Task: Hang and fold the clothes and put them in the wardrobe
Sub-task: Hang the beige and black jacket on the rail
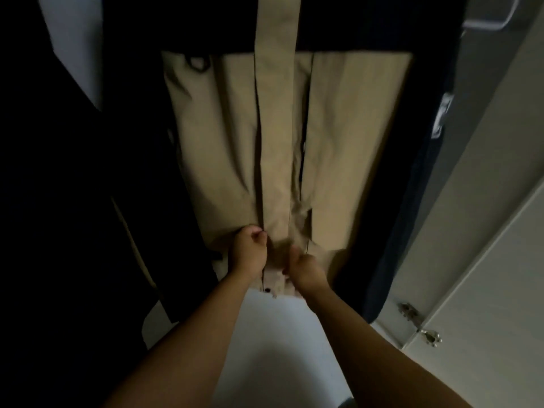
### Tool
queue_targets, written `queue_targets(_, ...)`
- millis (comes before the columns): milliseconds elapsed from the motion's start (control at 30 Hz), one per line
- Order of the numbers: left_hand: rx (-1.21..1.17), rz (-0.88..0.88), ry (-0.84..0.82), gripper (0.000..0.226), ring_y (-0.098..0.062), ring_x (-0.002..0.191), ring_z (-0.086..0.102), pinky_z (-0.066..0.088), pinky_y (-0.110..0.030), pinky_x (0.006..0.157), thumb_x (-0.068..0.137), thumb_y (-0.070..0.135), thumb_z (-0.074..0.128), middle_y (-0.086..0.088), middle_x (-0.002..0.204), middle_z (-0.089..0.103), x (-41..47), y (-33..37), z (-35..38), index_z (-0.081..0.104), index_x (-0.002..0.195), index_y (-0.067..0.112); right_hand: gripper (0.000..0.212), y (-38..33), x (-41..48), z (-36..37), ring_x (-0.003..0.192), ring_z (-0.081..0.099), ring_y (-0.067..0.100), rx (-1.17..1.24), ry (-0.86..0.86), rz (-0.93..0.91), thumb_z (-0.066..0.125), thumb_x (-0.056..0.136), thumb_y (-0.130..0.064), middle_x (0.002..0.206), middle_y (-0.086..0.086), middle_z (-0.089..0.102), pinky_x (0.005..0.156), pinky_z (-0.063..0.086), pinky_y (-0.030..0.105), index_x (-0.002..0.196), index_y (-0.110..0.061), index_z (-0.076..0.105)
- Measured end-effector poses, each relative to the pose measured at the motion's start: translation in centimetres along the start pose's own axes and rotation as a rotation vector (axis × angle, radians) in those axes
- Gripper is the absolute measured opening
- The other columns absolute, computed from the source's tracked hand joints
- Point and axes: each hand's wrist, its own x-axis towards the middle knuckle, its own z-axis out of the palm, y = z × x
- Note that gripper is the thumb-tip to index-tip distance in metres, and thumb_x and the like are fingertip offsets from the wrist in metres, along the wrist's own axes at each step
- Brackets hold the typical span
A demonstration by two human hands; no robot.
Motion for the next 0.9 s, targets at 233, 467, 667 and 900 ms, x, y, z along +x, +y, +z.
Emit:
queue_targets(233, 0.109, 0.311, 0.297, 0.036, -0.024, 0.077, 0.062, 0.044, -0.032, 0.067, 0.104, 0.044, 0.043, 0.000, 0.079, 0.066, 0.4, 10.1, -3.1, 0.063, 0.085, 0.022, 0.039, -12.9, -0.1, -9.6, 0.061, 0.065, 0.011, 0.045, 0.233, -0.481, 0.046, 0.103, -0.046, 0.070, -0.002, 0.068, 0.060, 0.054, 0.033, 0.079, -0.024, 0.066)
queue_targets(467, 0.021, 0.600, 0.594, 0.021, -0.002, 0.061, 0.050, 0.030, -0.015, 0.050, 0.105, 0.042, 0.043, 0.016, 0.070, 0.053, 1.1, 23.0, -8.9, 0.058, 0.099, 0.028, 0.018, -23.3, -2.8, -18.0, 0.085, 0.063, 0.008, 0.021, 0.557, -0.768, 0.056, 0.099, -0.040, 0.101, -0.004, 0.066, 0.068, 0.050, 0.024, 0.110, -0.026, 0.061)
queue_targets(667, -0.082, 0.771, 0.798, 0.016, -0.034, 0.099, 0.057, 0.045, -0.040, 0.085, 0.099, 0.020, 0.051, -0.015, 0.107, 0.059, 3.0, 32.3, -15.9, 0.060, 0.101, 0.006, 0.032, -29.4, -4.5, -24.8, 0.118, 0.050, 0.037, -0.146, 0.923, -0.799, 0.050, 0.100, -0.037, 0.123, 0.015, 0.057, 0.098, 0.041, 0.045, 0.119, -0.014, 0.062)
queue_targets(900, 0.032, 0.506, 0.713, 0.060, -0.036, 0.107, 0.059, 0.037, -0.033, 0.080, 0.101, 0.056, 0.031, -0.016, 0.126, 0.060, 4.0, 40.8, -21.1, 0.065, 0.115, 0.009, 0.058, -37.5, -5.1, -29.1, 0.079, 0.067, 0.031, 0.032, 0.527, -0.579, 0.041, 0.096, -0.060, 0.104, 0.014, 0.064, 0.071, 0.059, 0.040, 0.105, -0.006, 0.059)
